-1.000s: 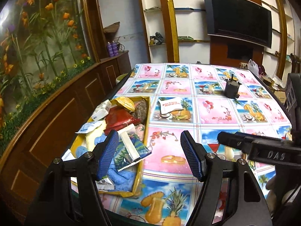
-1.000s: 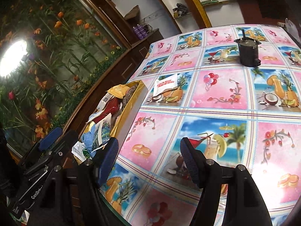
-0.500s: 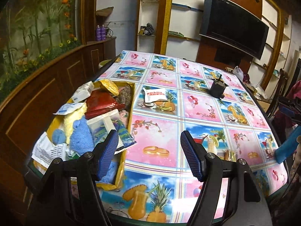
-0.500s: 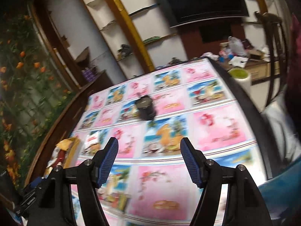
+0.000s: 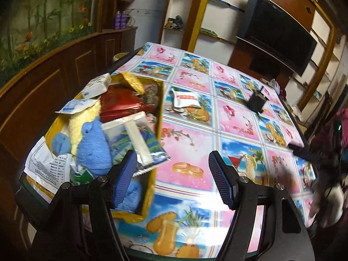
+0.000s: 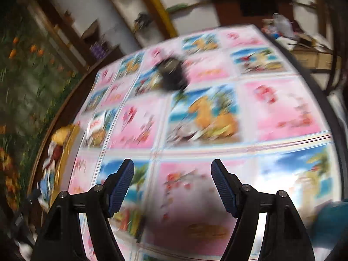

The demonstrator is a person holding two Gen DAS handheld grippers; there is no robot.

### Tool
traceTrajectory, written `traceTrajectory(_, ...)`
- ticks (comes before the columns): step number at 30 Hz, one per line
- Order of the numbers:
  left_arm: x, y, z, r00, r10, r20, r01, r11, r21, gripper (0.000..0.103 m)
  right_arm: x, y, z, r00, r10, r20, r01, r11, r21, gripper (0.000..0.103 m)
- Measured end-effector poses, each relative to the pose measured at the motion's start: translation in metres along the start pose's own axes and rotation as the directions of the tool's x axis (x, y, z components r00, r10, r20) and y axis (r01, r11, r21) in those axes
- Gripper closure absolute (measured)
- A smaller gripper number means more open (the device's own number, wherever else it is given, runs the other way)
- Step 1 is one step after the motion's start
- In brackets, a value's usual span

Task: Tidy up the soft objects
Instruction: 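Move both tools back over the table toward the remaining packets, then grasp white red-lettered packet with left tool while right tool grasps clear bag of coloured sticks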

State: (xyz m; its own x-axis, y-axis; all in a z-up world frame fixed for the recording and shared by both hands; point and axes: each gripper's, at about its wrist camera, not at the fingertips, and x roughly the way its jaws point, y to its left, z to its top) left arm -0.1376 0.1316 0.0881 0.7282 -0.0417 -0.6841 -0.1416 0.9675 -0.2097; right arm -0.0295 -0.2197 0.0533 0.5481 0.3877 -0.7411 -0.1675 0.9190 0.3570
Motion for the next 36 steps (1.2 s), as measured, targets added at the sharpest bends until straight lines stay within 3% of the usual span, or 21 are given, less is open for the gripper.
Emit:
traceTrajectory(3,0.001,0.013,0.011,1.0,-0.015,-0.011,0.015,0.999,-0.048,0.034,0.027,0.031,-0.016,0.997,0.03,-0.078,-0.037,0.995,-0.095,0.03)
traceTrajectory(6,0.005,0.012,0.024,0.998,-0.053,-0.035,0.051,0.998,-0.044,0.034,0.045,0.053,-0.029,0.991,-0.006,-0.136,-0.016,0.987,-0.161,0.03)
traceTrajectory(12,0.049,-0.019,0.075,0.985,-0.122,-0.122,0.118,0.992,-0.034,0.034,0.036,0.063,-0.053,0.99,-0.088,-0.108,0.061,0.971,-0.233,0.03)
traceTrajectory(16,0.111,-0.058,0.11,0.98,-0.05,-0.191,0.06,0.997,0.047,0.034,0.042,0.083,-0.069,0.979,-0.189,-0.069,0.148,0.909,-0.39,0.031)
traceTrajectory(17,0.127,-0.065,0.115,0.978,-0.033,-0.207,0.05,0.996,0.073,0.034,0.04,0.084,-0.072,0.981,-0.184,-0.059,0.145,0.903,-0.405,0.035)
traceTrajectory(20,0.179,-0.077,0.126,0.967,0.044,-0.252,-0.013,0.992,0.124,0.034,0.037,0.082,-0.072,0.985,-0.165,-0.056,0.128,0.904,-0.408,0.042)
traceTrajectory(23,0.223,-0.077,0.133,0.951,0.127,-0.283,-0.088,0.985,0.147,0.034,0.036,0.078,-0.071,0.989,-0.137,-0.052,0.105,0.909,-0.403,0.043)
traceTrajectory(28,0.267,-0.069,0.139,0.922,0.227,-0.313,-0.181,0.969,0.17,0.033,0.036,0.079,-0.074,0.99,-0.132,-0.04,0.103,0.902,-0.419,0.043)
traceTrajectory(30,0.267,-0.074,0.137,0.924,0.235,-0.302,-0.176,0.962,0.208,0.032,0.037,0.078,-0.072,0.992,-0.123,-0.04,0.095,0.902,-0.42,0.043)
traceTrajectory(32,0.262,-0.08,0.132,0.923,0.199,-0.329,-0.126,0.965,0.231,0.033,0.036,0.075,-0.069,0.993,-0.11,-0.04,0.084,0.908,-0.411,0.043)
traceTrajectory(34,0.254,-0.086,0.123,0.917,0.146,-0.37,-0.056,0.968,0.244,0.042,0.036,0.071,-0.066,0.995,-0.091,-0.045,0.066,0.915,-0.398,0.043)
traceTrajectory(36,0.24,-0.097,0.109,0.92,0.146,-0.365,-0.028,0.951,0.309,0.052,0.036,0.068,-0.064,0.996,-0.073,-0.05,0.048,0.921,-0.386,0.043)
